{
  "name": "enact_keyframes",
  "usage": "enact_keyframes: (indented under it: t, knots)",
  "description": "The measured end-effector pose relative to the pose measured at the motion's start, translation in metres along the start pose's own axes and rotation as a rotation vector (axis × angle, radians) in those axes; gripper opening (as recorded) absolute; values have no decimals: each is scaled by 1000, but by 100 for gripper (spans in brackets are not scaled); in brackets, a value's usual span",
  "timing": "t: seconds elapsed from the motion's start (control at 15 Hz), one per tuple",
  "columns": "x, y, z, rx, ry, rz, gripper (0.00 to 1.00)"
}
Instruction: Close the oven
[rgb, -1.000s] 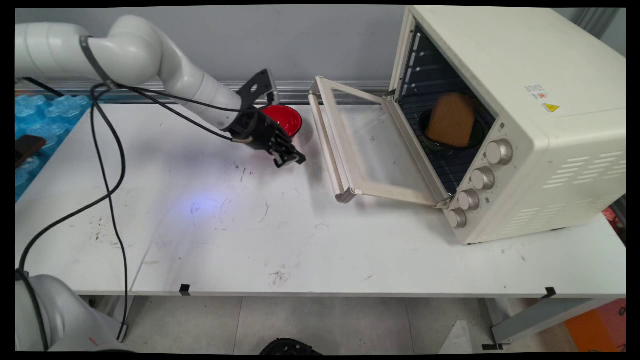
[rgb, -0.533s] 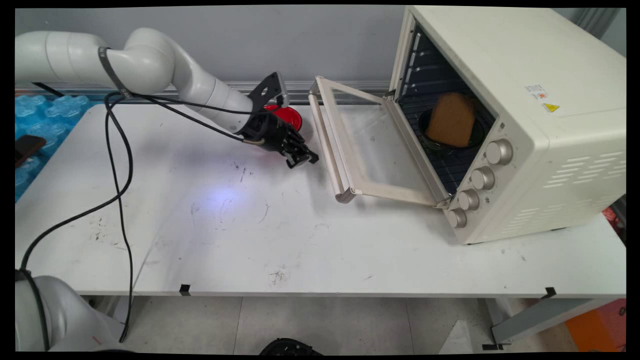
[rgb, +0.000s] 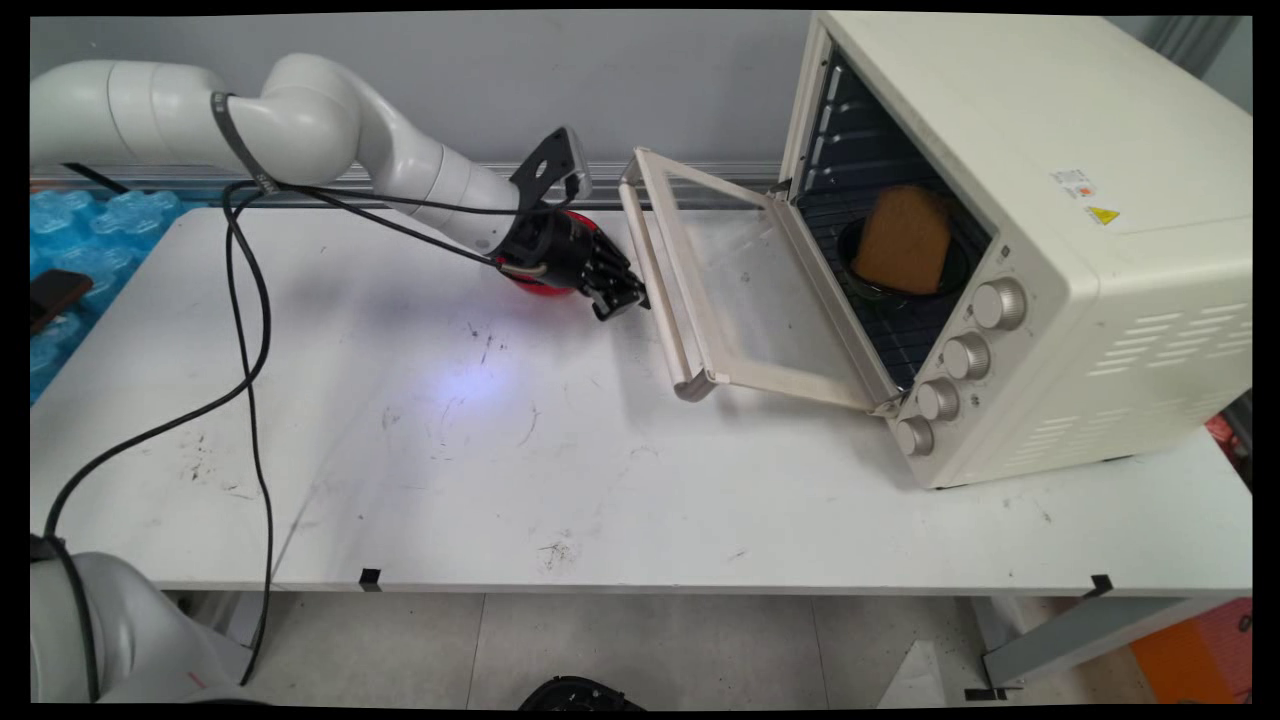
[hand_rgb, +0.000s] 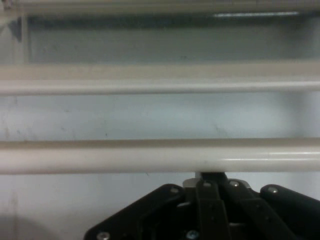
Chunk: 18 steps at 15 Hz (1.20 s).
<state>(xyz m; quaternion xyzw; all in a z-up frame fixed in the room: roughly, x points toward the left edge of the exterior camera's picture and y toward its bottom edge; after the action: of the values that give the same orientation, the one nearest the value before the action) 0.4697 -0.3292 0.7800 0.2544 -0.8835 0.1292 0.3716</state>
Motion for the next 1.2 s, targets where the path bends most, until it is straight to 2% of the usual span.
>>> enact_keyframes:
  t: [0.6, 1.2]
  knots:
    - [23, -4, -13, -24, 32, 62, 0]
    - [62, -21, -30, -48, 41, 161, 0]
